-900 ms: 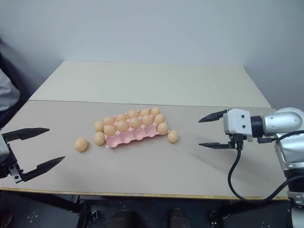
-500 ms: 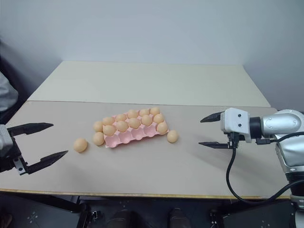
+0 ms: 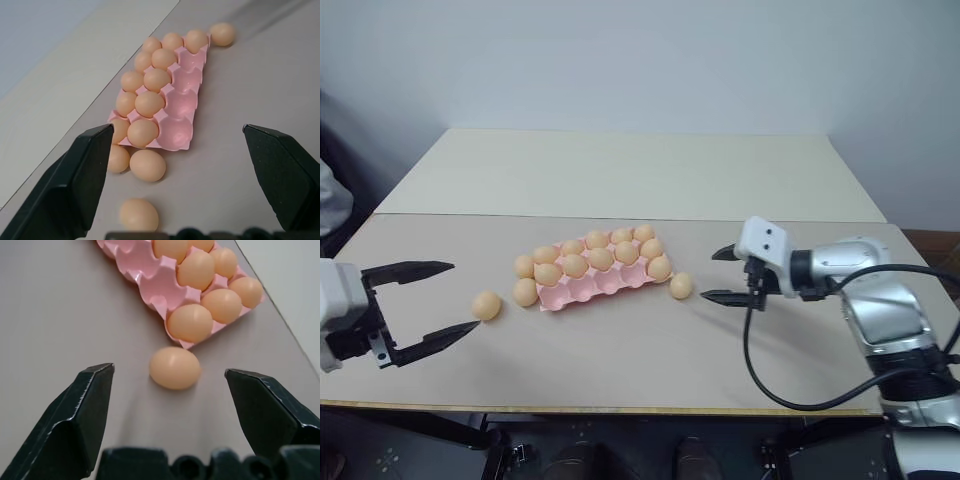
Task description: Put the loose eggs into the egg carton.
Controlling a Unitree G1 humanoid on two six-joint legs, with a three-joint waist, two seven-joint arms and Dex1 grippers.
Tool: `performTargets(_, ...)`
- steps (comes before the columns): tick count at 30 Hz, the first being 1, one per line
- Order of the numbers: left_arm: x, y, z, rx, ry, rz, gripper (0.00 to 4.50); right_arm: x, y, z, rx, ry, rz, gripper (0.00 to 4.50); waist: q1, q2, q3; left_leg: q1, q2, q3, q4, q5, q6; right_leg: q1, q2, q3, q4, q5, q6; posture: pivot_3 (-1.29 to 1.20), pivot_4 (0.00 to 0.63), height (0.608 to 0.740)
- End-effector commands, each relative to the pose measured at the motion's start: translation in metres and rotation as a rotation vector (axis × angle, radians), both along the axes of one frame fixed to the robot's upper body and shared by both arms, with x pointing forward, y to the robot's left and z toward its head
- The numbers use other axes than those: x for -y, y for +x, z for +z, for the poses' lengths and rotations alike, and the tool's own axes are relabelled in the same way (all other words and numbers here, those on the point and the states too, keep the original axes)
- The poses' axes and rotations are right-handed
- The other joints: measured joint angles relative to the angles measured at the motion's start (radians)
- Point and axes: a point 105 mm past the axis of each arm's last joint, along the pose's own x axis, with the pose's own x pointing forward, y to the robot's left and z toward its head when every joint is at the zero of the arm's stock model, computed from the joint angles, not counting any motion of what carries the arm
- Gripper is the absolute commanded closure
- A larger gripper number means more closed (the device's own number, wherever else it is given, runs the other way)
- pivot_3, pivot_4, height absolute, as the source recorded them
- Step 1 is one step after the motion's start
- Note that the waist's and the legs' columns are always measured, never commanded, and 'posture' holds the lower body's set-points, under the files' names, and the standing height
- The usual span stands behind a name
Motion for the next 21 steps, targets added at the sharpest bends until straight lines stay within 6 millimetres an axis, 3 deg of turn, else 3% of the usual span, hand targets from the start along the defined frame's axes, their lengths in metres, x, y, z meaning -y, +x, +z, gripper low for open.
performTargets(1,0.005,0.001,0.004,0.027,0.013,-0.023,0.0,-0.012,0.009,0.004,0.024,0.006,-0.044,0.37,0.0,0.0,0.0,-0.001,0.0,0.0,0.0,0.0,0.0,-0.001,0.0,0.0,0.0,0.0,0.0,0.0,0.15,0.74)
performTargets(11,0.01,0.003,0.002,0.022,0.013,-0.045,0.0,-0.036,0.031,-0.022,0.008,0.008,-0.136,0.37,0.001,-0.001,0.0,-0.004,0.0,0.0,0.0,0.001,0.001,-0.002,0.0,0.0,-0.001,0.001,0.001,0.0,0.15,0.74)
performTargets(21,0.008,0.001,0.002,0.024,0.026,-0.042,0.0,-0.034,0.049,-0.048,-0.008,-0.029,-0.2,0.37,0.0,-0.001,0.0,-0.004,0.0,0.0,0.0,0.001,0.001,-0.002,0.001,0.0,-0.001,0.001,0.001,0.0,0.15,0.74)
